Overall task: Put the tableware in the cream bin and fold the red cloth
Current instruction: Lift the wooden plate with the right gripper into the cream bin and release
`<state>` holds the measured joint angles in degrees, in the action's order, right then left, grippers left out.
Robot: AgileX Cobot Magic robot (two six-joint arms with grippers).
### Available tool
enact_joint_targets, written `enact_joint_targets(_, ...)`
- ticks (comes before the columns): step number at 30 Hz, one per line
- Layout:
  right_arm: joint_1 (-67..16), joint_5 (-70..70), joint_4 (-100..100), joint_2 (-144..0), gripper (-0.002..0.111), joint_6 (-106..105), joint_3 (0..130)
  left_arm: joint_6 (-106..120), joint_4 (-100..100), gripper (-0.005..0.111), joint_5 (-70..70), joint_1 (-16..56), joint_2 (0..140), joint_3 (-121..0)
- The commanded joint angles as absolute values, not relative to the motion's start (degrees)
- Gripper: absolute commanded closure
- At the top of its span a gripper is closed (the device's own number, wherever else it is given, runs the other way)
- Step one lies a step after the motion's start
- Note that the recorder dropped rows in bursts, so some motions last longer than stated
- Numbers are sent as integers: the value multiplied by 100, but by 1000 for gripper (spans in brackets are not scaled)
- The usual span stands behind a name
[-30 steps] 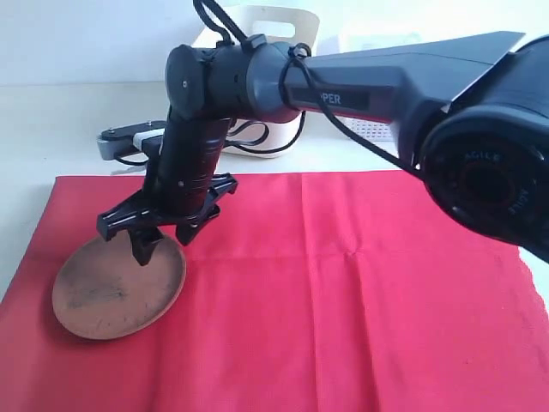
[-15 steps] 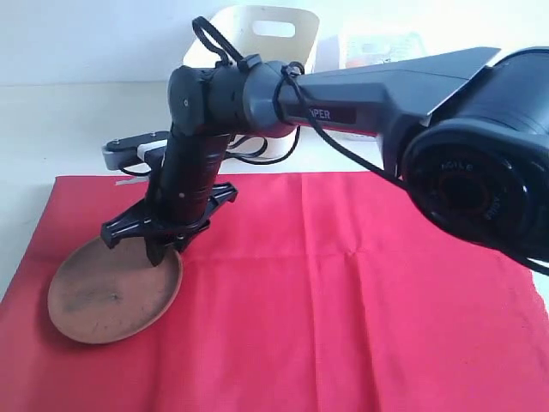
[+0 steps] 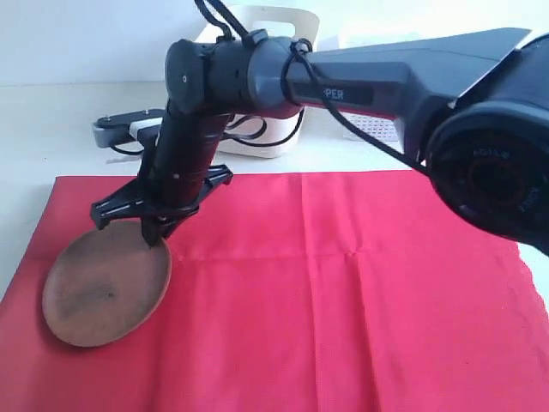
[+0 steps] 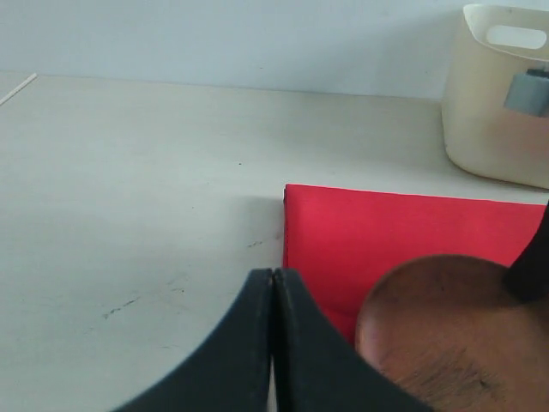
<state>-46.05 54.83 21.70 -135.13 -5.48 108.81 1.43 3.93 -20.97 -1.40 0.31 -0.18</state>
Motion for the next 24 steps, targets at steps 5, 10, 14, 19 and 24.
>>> enact_joint_targets(5,-4215,5497,2343,-12986,108,-695,10899,139,389,105,-2026,-104,0,0)
enact_joint_targets(10,-3656,5576,3597,-12784,108,-1276,10899,139,389,105,-2026,-104,0,0)
enact_joint_targets(14,-3195,5619,4534,-12702,108,-1676,10899,139,389,105,-2026,-104,0,0)
enact_joint_targets(19,-2636,5533,5126,-12641,108,-1784,10899,139,389,105,-2026,-104,0,0)
enact_joint_targets(24,-2016,5362,5890,-12641,108,-1959,10899,139,389,105,-2026,-104,0,0)
